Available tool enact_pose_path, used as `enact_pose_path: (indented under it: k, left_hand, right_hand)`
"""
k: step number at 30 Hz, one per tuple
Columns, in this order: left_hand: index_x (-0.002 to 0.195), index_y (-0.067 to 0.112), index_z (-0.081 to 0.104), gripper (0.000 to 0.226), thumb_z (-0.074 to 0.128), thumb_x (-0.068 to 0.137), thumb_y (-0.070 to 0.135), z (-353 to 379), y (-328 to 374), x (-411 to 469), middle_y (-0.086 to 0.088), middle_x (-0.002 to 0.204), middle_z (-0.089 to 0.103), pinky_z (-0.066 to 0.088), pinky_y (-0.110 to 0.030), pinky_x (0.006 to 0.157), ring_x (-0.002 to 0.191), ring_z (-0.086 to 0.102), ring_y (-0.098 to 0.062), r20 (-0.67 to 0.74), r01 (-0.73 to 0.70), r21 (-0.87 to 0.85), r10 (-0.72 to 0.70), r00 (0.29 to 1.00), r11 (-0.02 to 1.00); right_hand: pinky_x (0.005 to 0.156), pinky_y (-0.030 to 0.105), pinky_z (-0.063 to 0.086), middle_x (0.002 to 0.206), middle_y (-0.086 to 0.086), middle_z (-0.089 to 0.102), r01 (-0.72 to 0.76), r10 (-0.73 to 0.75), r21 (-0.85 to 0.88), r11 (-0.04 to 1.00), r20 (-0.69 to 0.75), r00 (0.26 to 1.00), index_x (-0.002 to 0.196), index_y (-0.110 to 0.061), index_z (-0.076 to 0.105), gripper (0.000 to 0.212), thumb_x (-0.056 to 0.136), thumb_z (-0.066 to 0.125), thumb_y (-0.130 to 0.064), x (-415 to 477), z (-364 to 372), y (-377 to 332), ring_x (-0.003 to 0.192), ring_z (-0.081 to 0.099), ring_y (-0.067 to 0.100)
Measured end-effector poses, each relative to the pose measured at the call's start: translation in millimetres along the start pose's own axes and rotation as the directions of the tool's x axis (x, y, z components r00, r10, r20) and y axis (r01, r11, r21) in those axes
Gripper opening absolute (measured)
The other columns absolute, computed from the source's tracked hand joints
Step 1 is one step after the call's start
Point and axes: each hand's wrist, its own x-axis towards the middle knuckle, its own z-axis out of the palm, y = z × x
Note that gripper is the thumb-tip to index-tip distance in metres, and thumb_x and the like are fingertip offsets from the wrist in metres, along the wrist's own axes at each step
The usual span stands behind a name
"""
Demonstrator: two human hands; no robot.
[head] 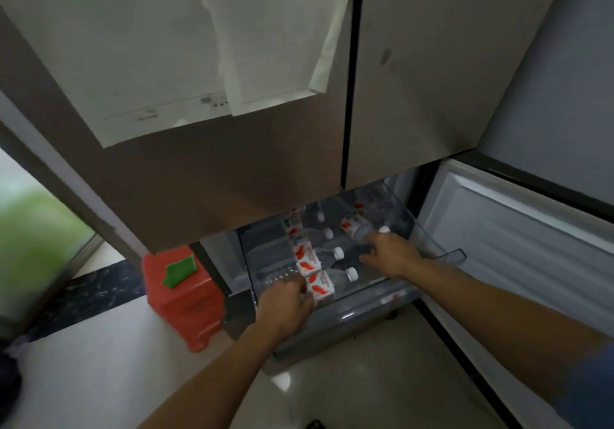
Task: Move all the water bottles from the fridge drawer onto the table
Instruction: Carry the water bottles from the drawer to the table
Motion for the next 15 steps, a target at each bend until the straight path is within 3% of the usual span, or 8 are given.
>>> enact_pose_path:
  k: [3,7,9,11,15]
  left_hand:
    - [0.096,0.020,0.058,0.018,0.052,0.092,0.036,6,-9,11,0.001,0.100,0.066,0.041,-0.027,0.067,0.079,0.055,-0.012,0.011,0.088,0.009,-0.088,0.996,0.996]
    - [0.096,0.019,0.061,0.019,0.053,0.090,0.034,4,-23,19,-0.004,0.093,0.067,0.047,-0.032,0.071,0.087,0.063,-0.023,-0.019,0.228,0.005,-0.227,0.974,0.974]
    - [0.096,0.017,0.062,0.018,0.055,0.089,0.032,2,-27,19,-0.006,0.089,0.067,0.048,-0.033,0.070,0.084,0.063,-0.025,-0.058,0.291,-0.008,-0.291,0.955,0.957]
    - [0.094,0.016,0.062,0.016,0.056,0.089,0.029,2,-26,19,-0.006,0.084,0.067,0.050,-0.033,0.067,0.078,0.064,-0.024,-0.089,0.341,-0.024,-0.342,0.936,0.940]
    - [0.092,0.022,0.060,0.013,0.055,0.089,0.034,1,-19,28,0.001,0.081,0.065,0.055,-0.035,0.067,0.071,0.062,-0.017,-0.121,0.417,-0.008,-0.414,0.902,0.909]
  right_hand:
    - [0.078,0.032,0.051,0.103,0.003,0.064,0.018,-0.008,-0.052,0.998,0.190,0.982,0.104,-0.024,0.061,0.027,0.081,0.064,-0.039,38,19,2,0.090,0.061,0.020]
    - [0.076,0.034,0.056,0.097,0.007,0.067,0.006,-0.012,0.016,1.000,0.447,0.895,0.098,-0.016,0.068,0.020,0.080,0.066,-0.025,75,43,-3,0.086,0.065,0.021]
    - [0.072,0.035,0.059,0.094,0.015,0.069,-0.173,0.043,0.172,0.970,0.578,0.815,0.093,-0.009,0.068,0.019,0.082,0.065,-0.024,88,55,-2,0.082,0.068,0.025]
    - [0.074,0.038,0.055,0.102,0.020,0.070,-0.400,0.073,0.322,0.858,0.695,0.715,0.104,-0.005,0.067,0.029,0.087,0.065,-0.028,100,63,2,0.088,0.068,0.029]
    - [0.053,0.024,0.041,0.081,0.009,0.066,-0.447,0.013,0.344,0.826,0.781,0.625,0.112,-0.011,0.062,0.035,0.093,0.058,-0.040,104,63,10,0.063,0.057,0.016]
